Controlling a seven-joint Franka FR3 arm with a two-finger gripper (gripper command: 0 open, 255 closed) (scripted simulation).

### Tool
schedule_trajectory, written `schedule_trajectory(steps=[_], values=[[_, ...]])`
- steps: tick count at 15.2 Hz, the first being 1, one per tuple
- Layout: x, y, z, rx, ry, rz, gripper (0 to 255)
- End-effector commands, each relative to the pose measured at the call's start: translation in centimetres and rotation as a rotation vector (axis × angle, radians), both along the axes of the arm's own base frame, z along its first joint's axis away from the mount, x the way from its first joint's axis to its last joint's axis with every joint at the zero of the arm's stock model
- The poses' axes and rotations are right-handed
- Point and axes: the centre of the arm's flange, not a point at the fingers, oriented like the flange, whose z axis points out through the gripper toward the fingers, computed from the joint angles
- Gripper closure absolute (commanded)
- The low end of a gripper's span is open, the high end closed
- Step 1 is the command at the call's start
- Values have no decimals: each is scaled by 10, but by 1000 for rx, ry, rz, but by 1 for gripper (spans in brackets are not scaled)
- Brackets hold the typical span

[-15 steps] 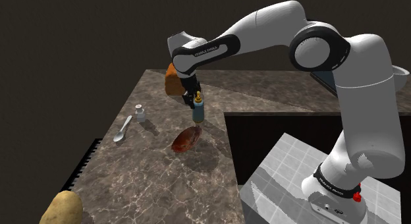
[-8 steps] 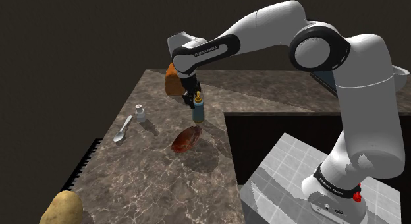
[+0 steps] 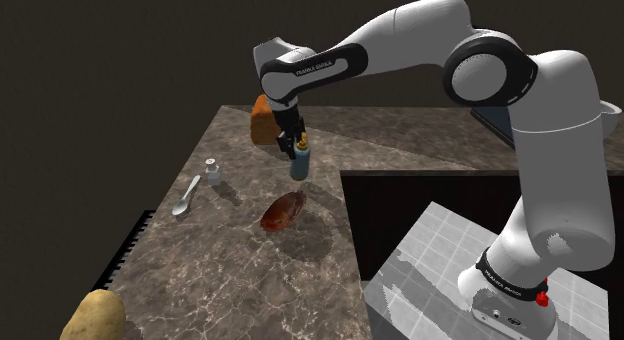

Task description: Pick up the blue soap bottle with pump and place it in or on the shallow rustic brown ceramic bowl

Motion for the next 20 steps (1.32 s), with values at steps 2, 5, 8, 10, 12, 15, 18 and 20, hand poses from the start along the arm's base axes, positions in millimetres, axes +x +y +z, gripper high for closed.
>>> schedule_trajectory(steps=[2, 5, 8, 10, 12, 15, 18, 20], values=[[0, 0, 17, 0, 0, 0, 255], [0, 0, 33, 0, 0, 0, 255], [0, 0, 49, 0, 0, 0, 255], [0, 0, 59, 0, 0, 0, 255], [0, 0, 70, 0, 0, 0, 255], [0, 0, 86, 0, 0, 0, 255], [0, 0, 96, 0, 0, 0, 255], [-15, 22, 100, 0, 0, 0, 255]])
